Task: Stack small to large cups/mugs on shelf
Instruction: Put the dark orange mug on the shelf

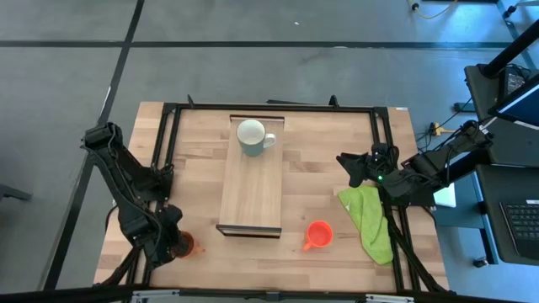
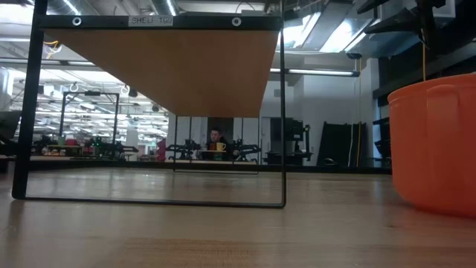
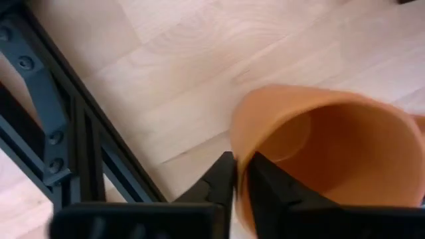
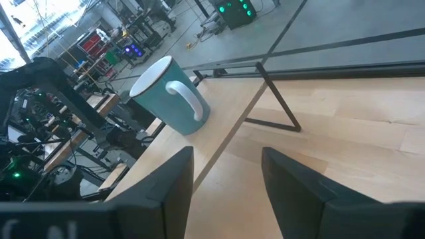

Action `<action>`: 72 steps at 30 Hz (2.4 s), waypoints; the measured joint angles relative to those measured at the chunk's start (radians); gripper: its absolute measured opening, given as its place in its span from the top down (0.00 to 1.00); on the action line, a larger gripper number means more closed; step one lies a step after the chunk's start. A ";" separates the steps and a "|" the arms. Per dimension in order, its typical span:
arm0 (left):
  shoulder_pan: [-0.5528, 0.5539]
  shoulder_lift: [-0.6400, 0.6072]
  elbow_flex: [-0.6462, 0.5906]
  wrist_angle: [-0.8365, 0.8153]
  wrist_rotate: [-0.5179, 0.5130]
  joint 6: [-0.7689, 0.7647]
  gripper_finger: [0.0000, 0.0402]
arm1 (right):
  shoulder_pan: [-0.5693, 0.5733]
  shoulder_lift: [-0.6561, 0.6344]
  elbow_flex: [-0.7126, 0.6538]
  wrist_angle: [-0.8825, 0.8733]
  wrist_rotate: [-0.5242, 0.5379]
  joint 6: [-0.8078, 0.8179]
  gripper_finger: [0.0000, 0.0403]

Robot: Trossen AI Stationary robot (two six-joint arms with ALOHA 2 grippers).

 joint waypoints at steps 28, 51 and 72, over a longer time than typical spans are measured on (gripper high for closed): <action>0.015 -0.192 0.200 -0.260 -0.137 0.044 0.98 | 0.000 0.000 0.000 -0.001 0.008 0.003 0.56; 0.776 -0.087 0.797 -0.510 -0.235 1.079 0.98 | -0.010 0.140 0.000 0.184 0.108 0.060 0.56; 0.950 0.218 0.869 -0.387 -0.078 1.234 0.98 | -0.015 -0.030 0.000 0.180 0.058 -0.073 0.56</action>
